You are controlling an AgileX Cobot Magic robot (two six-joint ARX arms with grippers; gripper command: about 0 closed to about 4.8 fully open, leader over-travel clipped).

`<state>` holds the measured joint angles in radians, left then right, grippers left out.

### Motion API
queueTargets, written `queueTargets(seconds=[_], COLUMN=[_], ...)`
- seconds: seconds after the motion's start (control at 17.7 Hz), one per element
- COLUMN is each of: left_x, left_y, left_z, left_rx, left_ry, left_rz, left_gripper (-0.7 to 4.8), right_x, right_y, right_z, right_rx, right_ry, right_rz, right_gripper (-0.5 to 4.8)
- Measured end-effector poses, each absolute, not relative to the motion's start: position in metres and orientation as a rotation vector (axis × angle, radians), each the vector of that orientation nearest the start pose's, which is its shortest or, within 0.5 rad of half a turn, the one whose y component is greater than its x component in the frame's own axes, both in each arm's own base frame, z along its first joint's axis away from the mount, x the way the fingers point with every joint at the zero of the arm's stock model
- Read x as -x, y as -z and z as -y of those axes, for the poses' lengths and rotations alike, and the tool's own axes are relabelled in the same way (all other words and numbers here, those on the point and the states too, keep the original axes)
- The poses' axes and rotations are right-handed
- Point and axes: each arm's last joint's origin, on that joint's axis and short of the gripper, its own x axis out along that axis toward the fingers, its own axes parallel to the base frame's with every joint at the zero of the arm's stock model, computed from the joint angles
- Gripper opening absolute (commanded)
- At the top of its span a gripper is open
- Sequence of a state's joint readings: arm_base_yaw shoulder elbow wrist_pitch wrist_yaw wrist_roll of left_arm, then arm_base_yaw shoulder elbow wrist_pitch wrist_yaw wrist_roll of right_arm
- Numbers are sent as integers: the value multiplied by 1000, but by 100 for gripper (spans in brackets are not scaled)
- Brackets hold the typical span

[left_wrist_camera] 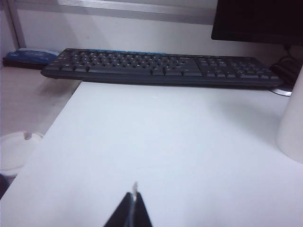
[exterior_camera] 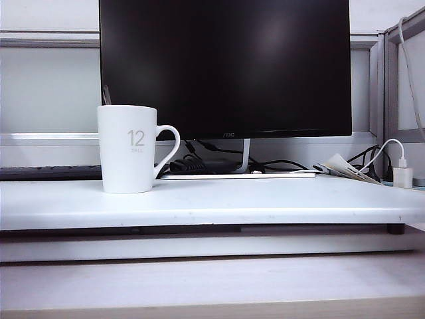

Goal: Pick up a spoon and stir the liquid in the cup.

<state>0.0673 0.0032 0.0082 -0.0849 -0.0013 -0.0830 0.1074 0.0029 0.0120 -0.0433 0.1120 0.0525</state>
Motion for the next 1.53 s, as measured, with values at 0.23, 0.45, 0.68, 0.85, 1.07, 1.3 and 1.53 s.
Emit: queueTargets(seconds=[0.23,0.45,0.68,0.85,1.07,1.3,1.53], left_x=[-97,-97,-90,-71,-64,-109,-160], left_y=[-158,-158,-189,-247,-309,-323,-295], left_z=[-7,-7,-1,3,7,6,29], left_rx=[86,95,212,182,132,170,223], left_ry=[-72,-71,99,241,364,414,683], left_rz=[-77,-76,-2,191,323,134,-122], left_gripper=[-6,128,413,415,479,479,479], right_x=[-97,-96,-71,-68,-111,-184,-250], right_y=[-163,-164,-247,-298,-369,-405,-379], right_z=[-7,-7,-6,-7,-20,-66,-138], right_rx=[-49,-49,-64,-42,-29,-44,-50], right_ry=[5,4,-65,-89,-339,-622,-862], right_rz=[-34,-35,210,289,352,294,87], right_gripper=[22,213,353,410,411,431,427])
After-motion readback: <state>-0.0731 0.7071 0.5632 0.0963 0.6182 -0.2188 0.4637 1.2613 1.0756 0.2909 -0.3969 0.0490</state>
